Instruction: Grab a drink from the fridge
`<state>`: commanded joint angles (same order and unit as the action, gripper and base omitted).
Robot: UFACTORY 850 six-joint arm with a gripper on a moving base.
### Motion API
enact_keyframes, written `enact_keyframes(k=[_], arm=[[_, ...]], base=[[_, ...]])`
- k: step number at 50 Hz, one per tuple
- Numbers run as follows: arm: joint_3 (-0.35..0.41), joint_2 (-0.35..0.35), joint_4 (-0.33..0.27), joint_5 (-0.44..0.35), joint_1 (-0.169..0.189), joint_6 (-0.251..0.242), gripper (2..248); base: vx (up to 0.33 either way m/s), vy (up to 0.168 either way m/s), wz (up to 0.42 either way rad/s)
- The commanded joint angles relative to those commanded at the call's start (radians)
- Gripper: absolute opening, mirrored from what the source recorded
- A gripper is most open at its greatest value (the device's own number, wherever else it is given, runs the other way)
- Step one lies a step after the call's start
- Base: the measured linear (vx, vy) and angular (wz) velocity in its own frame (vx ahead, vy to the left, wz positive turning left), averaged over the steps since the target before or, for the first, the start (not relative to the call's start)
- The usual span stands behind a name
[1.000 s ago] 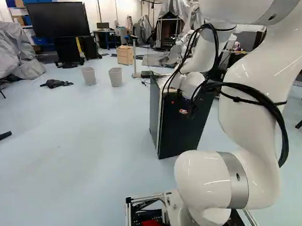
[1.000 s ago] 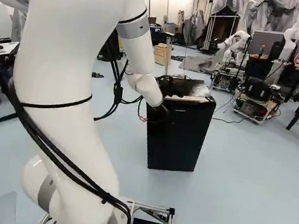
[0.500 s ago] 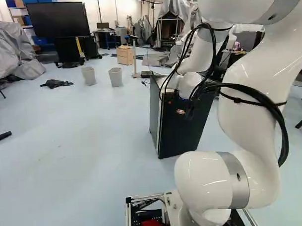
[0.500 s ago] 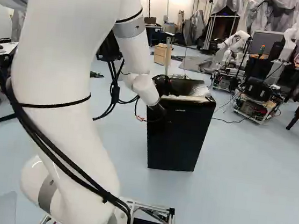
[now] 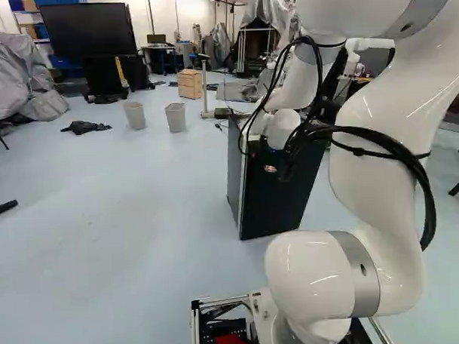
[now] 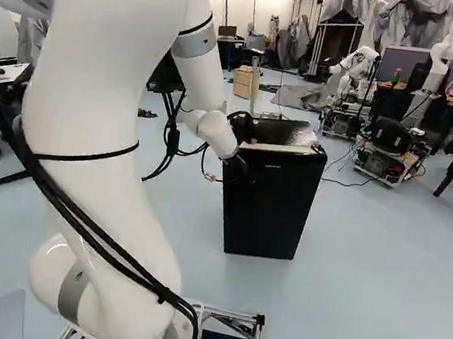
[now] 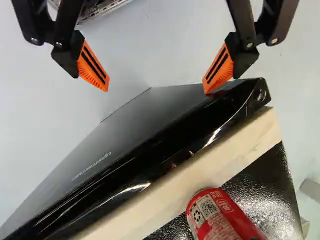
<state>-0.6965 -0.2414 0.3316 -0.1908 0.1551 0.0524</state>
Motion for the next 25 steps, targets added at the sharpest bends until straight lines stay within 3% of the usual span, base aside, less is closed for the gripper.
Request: enact_keyframes(k=[25], arm=[[0.024,0.02,0.0,0.0,-0.004,0.0,247]], base=[[0.0,0.0,0.0]])
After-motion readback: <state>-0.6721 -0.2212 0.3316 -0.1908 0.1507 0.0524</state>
